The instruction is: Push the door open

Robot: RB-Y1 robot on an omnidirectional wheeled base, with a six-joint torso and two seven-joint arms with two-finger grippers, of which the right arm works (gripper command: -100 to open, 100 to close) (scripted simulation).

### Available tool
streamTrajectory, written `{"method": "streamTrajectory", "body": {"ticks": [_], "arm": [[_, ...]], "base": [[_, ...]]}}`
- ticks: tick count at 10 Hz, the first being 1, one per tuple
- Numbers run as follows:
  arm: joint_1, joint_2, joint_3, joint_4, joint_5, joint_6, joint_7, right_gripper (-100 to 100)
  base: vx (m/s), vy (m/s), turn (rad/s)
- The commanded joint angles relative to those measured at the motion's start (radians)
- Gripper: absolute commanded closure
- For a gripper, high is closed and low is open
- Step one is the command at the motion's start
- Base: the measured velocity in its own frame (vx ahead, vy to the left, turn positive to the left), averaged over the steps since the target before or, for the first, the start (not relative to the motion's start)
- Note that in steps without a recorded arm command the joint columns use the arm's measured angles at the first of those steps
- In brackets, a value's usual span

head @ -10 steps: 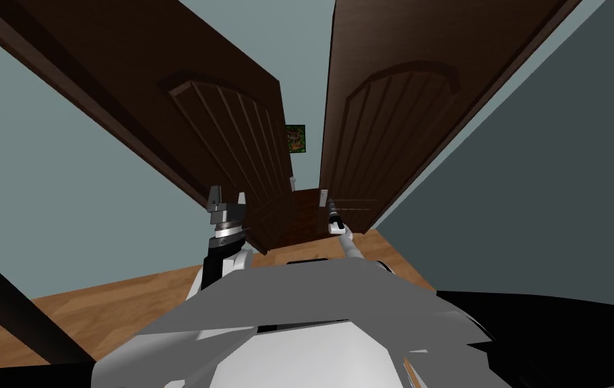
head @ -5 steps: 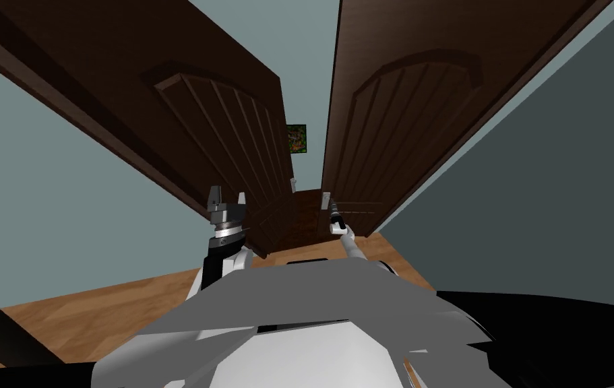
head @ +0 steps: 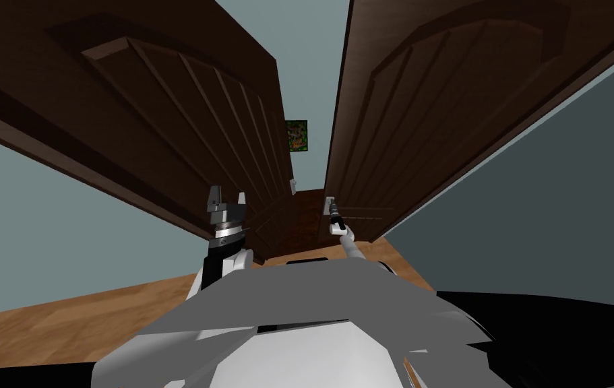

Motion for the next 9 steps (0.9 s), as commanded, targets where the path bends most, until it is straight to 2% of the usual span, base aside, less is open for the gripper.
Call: {"method": "streamTrajectory", "body": {"ticks": [1, 6, 7, 9], "arm": [[0.0, -0.001, 0.0, 0.0, 0.0, 0.001, 0.0, 100], [0.0, -0.001, 0.0, 0.0, 0.0, 0.001, 0.0, 100], [0.0, -0.006, -0.034, -0.004, 0.008, 0.003, 0.001, 100], [-0.002, -0.009, -0.059, -0.009, 0.014, 0.004, 0.001, 100]], "base": [[-0.01, 0.003, -0.005], [-0.017, 0.002, 0.0], [0.012, -0.011, 0.131], [0.032, -0.03, 0.108]]}}
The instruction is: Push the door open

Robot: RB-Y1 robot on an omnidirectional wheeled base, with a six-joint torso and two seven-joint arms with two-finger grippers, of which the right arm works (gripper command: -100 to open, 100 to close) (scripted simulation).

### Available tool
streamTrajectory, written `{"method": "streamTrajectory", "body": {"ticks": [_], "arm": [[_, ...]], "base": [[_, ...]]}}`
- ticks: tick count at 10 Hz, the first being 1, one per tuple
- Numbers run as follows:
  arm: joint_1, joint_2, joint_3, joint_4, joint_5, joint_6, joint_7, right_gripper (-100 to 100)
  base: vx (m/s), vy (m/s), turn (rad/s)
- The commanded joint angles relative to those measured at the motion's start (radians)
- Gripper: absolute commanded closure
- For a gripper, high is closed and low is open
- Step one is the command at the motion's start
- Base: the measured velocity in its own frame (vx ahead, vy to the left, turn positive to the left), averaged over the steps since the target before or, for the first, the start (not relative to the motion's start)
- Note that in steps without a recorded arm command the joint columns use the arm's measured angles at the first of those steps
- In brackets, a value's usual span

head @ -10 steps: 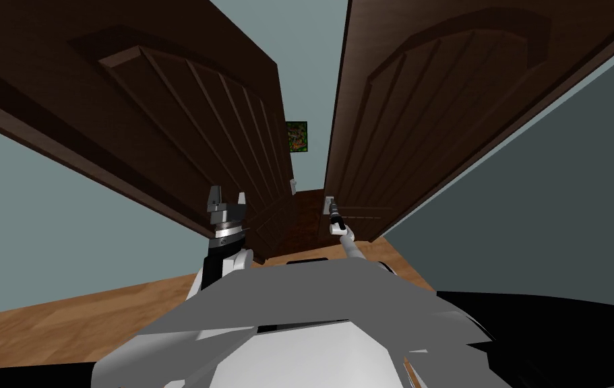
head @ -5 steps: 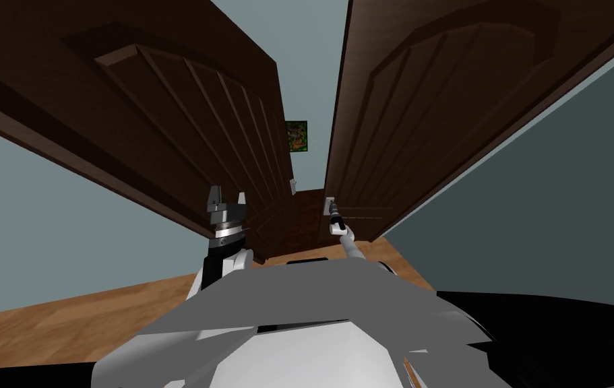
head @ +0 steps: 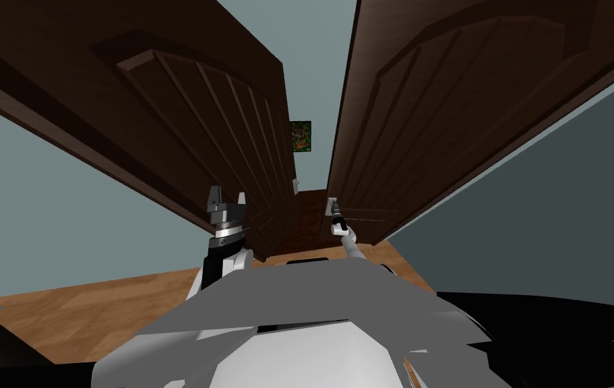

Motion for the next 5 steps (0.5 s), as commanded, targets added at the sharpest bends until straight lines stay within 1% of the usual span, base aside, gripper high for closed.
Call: {"method": "streamTrajectory", "body": {"ticks": [1, 5], "arm": [[-0.018, -0.013, -0.032, 0.006, 0.004, -0.009, 0.002, 100], [-0.024, -0.02, -0.109, -0.008, 0.022, -0.007, 0.004, 100]], "base": [[0.031, -0.022, 0.086], [0.043, -0.027, 0.111]]}}
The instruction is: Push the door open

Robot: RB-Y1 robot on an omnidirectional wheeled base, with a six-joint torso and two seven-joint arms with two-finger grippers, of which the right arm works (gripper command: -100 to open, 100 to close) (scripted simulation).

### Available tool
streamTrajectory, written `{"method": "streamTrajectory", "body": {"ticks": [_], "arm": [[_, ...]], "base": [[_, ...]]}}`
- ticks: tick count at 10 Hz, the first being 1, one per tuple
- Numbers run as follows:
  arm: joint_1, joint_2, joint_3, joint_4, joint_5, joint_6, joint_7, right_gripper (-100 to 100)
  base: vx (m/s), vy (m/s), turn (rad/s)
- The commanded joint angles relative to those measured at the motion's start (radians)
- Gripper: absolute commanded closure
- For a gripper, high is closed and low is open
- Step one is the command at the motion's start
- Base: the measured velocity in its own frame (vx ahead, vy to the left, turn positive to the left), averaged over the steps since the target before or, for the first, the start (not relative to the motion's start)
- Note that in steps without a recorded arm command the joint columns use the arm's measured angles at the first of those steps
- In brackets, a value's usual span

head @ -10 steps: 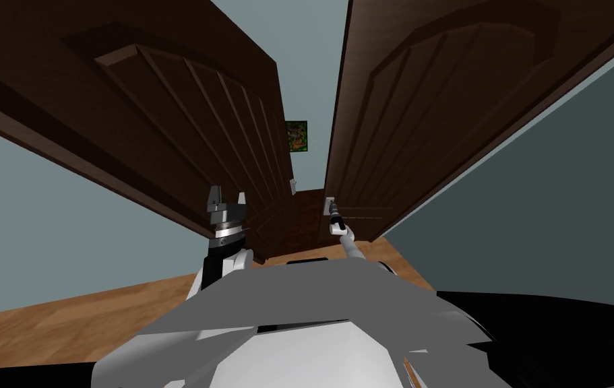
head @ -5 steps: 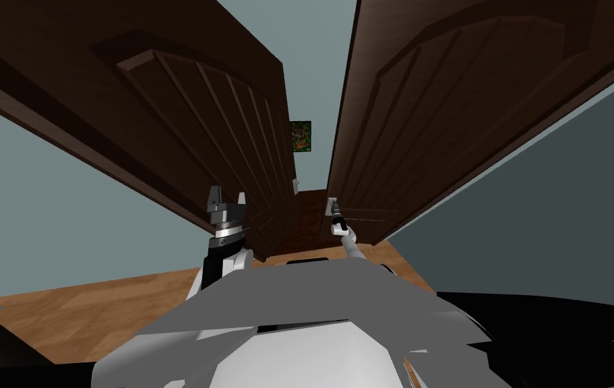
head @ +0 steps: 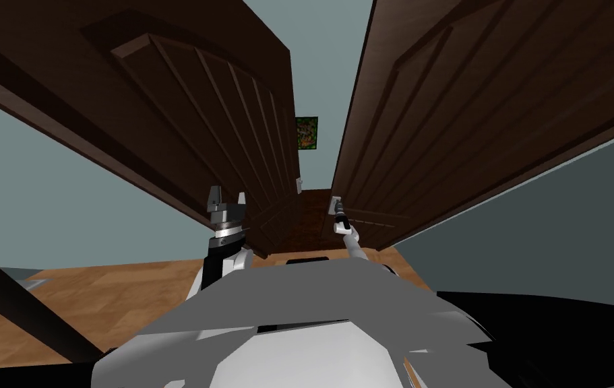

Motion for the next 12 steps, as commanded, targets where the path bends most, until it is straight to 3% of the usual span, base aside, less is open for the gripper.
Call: {"method": "streamTrajectory", "body": {"ticks": [1, 4, 5, 8, 12], "arm": [[-0.013, -0.016, -0.028, 0.01, 0.001, -0.019, 0.004, 100], [-0.018, -0.021, -0.098, -0.003, 0.017, -0.017, 0.006, 100], [-0.02, -0.015, -0.083, 0.01, 0.013, -0.013, 0.01, -100], [-0.019, -0.008, -0.08, 0.014, 0.01, -0.002, 0.008, -100], [-0.018, 0.027, -0.076, 0.018, 0.005, 0.015, 0.005, -100]], "base": [[0.03, -0.021, 0.028], [0.034, -0.047, 0.068], [-0.059, 0.043, 0.007], [-0.189, 0.129, -0.038], [-0.183, 0.14, -0.028]]}}
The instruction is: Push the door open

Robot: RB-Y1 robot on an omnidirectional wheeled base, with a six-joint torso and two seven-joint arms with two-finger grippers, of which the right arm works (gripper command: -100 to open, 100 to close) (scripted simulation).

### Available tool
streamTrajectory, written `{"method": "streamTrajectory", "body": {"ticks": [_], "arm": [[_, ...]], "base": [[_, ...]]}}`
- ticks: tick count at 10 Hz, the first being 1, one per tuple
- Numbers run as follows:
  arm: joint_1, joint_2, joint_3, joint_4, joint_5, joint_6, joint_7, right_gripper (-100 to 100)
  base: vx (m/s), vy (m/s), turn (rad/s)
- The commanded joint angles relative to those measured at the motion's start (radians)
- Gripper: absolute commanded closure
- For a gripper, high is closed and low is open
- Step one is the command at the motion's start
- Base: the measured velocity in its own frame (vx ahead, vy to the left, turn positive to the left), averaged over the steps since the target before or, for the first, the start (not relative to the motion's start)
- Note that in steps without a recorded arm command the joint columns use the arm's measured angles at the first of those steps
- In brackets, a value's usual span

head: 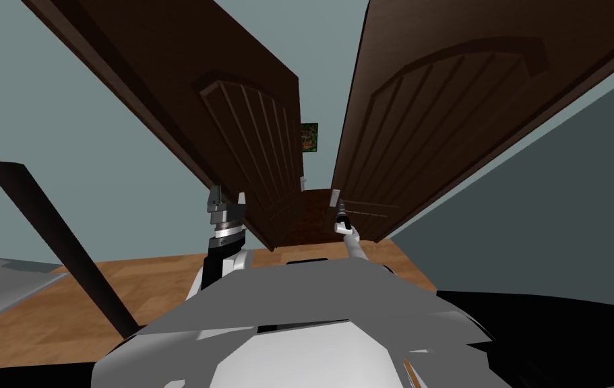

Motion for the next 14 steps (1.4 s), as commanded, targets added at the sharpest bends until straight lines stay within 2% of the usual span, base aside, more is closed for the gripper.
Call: {"method": "streamTrajectory", "body": {"ticks": [1, 2, 5, 7, 9, 10, 11, 14], "arm": [[0.0, 0.0, 0.0, 0.0, 0.0, 0.0, 0.0, -100], [0.001, -0.016, -0.003, 0.004, -0.001, -0.005, 0.0, -100], [0.002, -0.027, -0.007, 0.007, -0.001, -0.013, 0.001, -100], [0.004, -0.025, -0.01, 0.01, -0.002, -0.019, 0.001, -100], [0.005, -0.011, -0.014, 0.013, -0.003, -0.026, 0.001, -100], [0.004, -0.016, -0.013, 0.015, -0.003, -0.026, 0.001, -100], [0.004, -0.016, -0.013, 0.015, -0.003, -0.026, 0.001, 100], [0.004, -0.016, -0.013, 0.015, -0.003, -0.026, 0.001, 100]], "base": [[-0.074, 0.055, -0.012], [0.081, -0.014, 0.029], [0.19, -0.051, 0.02], [0.207, -0.083, 0.027], [0.212, -0.051, 0.027], [0.083, -0.024, 0.008], [-0.009, 0.003, -0.005], [-0.025, 0.007, 0.0]]}}
